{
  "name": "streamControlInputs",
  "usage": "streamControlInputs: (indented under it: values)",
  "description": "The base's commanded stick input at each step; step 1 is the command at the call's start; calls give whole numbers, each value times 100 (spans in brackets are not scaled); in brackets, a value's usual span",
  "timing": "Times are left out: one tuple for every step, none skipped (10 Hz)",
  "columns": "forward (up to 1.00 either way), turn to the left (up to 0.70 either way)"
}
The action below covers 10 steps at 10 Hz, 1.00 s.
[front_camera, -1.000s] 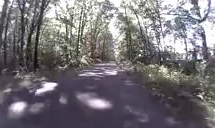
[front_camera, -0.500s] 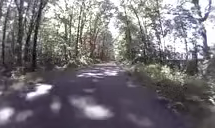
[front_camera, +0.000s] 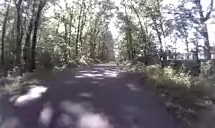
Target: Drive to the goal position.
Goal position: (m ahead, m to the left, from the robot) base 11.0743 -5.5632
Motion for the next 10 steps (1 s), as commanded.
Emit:
streamControlInputs:
  values:
    - [45,0]
    - [45,0]
    - [45,0]
    - [45,0]
    - [45,0]
    - [45,0]
    - [45,0]
    - [45,0]
    - [45,0]
    - [45,0]
